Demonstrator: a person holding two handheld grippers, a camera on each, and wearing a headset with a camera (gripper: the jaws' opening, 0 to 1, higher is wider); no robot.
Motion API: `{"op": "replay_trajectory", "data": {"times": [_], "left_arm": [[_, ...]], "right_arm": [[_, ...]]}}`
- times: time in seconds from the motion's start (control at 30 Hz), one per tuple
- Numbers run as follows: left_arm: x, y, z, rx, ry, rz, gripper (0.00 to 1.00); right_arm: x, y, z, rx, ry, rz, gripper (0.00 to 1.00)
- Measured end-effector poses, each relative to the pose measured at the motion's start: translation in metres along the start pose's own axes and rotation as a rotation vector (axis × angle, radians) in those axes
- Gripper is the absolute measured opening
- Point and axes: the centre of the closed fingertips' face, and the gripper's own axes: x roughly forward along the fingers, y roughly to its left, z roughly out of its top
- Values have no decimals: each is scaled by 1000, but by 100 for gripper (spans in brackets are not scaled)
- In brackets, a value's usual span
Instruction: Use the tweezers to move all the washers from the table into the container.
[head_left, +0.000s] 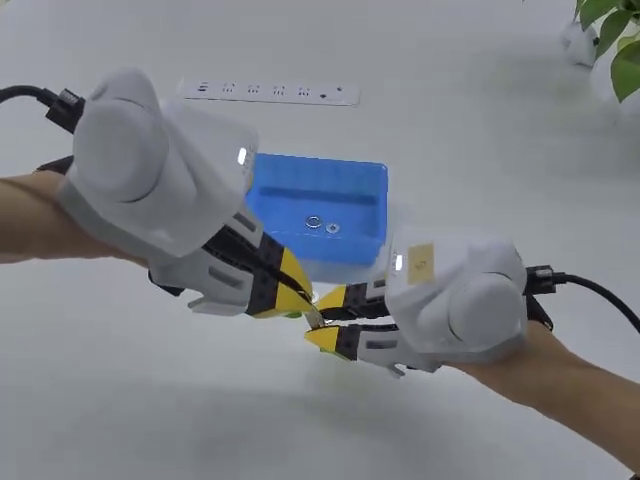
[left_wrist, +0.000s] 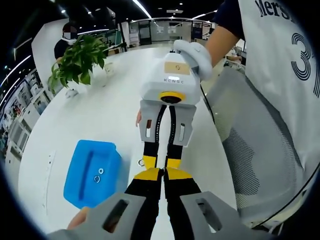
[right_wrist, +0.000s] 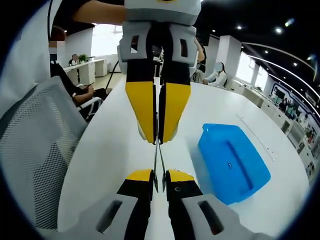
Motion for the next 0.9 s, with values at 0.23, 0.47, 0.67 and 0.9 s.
{"op": "replay_trajectory", "data": {"times": [0.23, 0.47, 0.67, 0.9], "left_arm": [[2, 12, -3, -12, 1, 13, 6], [5, 13, -3, -1, 12, 8, 6], [2, 18, 4, 5, 2, 14, 6], [6, 22, 1, 2, 10, 12, 6]], "right_arm": [[2, -10, -3, -15, 7, -24, 11], [4, -13, -5, -12, 5, -27, 11], [0, -21, -1, 18, -23, -46, 11], [3, -24, -5, 21, -12, -48, 11]]}}
